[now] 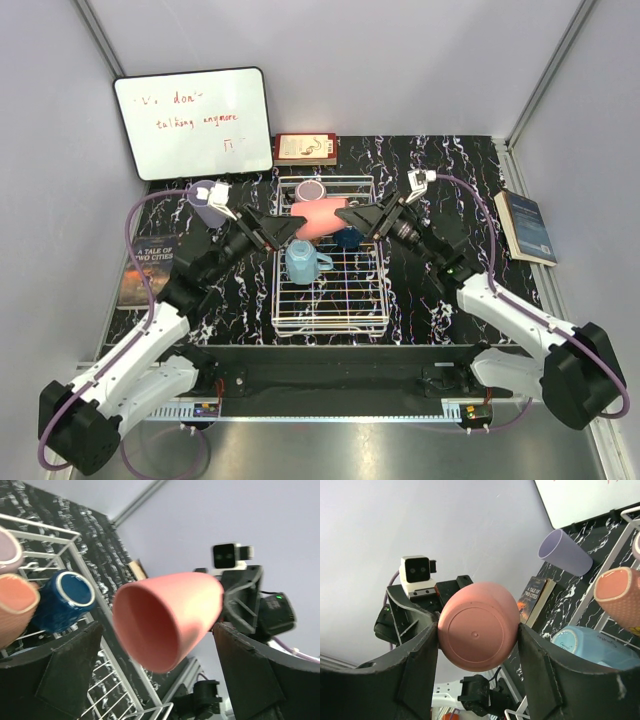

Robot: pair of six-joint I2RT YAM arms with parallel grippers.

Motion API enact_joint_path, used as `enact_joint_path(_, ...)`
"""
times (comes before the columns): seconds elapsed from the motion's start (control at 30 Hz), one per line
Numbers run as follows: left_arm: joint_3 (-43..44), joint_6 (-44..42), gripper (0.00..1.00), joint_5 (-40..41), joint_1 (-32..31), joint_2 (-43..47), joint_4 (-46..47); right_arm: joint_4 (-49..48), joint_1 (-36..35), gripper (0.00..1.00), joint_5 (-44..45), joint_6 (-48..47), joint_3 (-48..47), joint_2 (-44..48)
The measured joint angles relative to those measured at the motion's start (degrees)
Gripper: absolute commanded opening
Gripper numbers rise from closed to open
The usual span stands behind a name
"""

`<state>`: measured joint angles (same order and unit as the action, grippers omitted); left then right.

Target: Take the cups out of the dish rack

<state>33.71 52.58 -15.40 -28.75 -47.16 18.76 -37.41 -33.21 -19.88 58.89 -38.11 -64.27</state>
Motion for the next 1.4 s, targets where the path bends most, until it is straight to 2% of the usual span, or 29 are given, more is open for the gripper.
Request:
enact_joint_path(0.47,-0.22,5.44,0.67,-8.81,0.0,-6.36,13.07,-4.26,0.02,0.0,-5.75,2.95,-0.02,-4.98)
enact_joint_path(0.57,-0.46,6.6,0.57,-10.62,0.0,-8.07,15.15,-4.94,0.02,0.0,-6.91,3.39,-0.02,-5.81)
enact_joint_path(0.7,-0.46,7.65,0.39,-12.35,0.0,-9.66,16.52,-5.27,0.02,0.0,-7.96,3.78,-0.02,-6.21)
enact_joint_path(0.77,-0.46,7.87,0.16,-13.11,0.0,-10.21,16.98,-5.33,0.02,0.0,-8.35,3.82,-0.09,-6.21)
enact_joint_path(0.83,-0.37,8.9,0.0,-14.45,0.0,-10.4,18.53,-4.74,0.22,0.0,-8.39,3.93,-0.13,-6.27)
enact_joint_path(0.9,-0.26,8.46,0.0,-15.04,-0.15,-10.23,19.54,-4.39,0.46,0.15,-8.39,3.67,-0.13,-6.4)
enact_joint_path(0.97,-0.26,7.76,0.0,-15.19,-0.02,-10.27,18.73,-3.87,0.52,0.35,-8.26,3.43,-0.15,-6.4)
enact_joint_path(1.0,-0.26,7.5,0.0,-15.17,0.02,-10.32,17.79,-3.3,0.55,0.59,-8.24,3.08,-0.15,-6.25)
enact_joint_path(1.07,-0.17,6.29,0.0,-14.91,0.13,-10.27,15.72,-1.62,0.7,0.76,-7.72,2.4,-0.26,-5.81)
enact_joint_path(1.1,0.37,5.51,0.0,-14.75,0.15,-10.21,13.18,0.28,0.74,0.92,-7.5,1.05,-0.66,-5.31)
enact_joint_path(1.17,1.99,2.93,0.0,-14.05,0.11,-10.19,7.63,4.52,0.5,1.0,-6.69,-0.83,-1.84,-3.87)
enact_joint_path(1.4,16.5,-11.19,0.0,-2.58,-0.09,-7.5,-19.19,23.39,0.33,1.0,5.05,-13.31,-9.99,7.17)
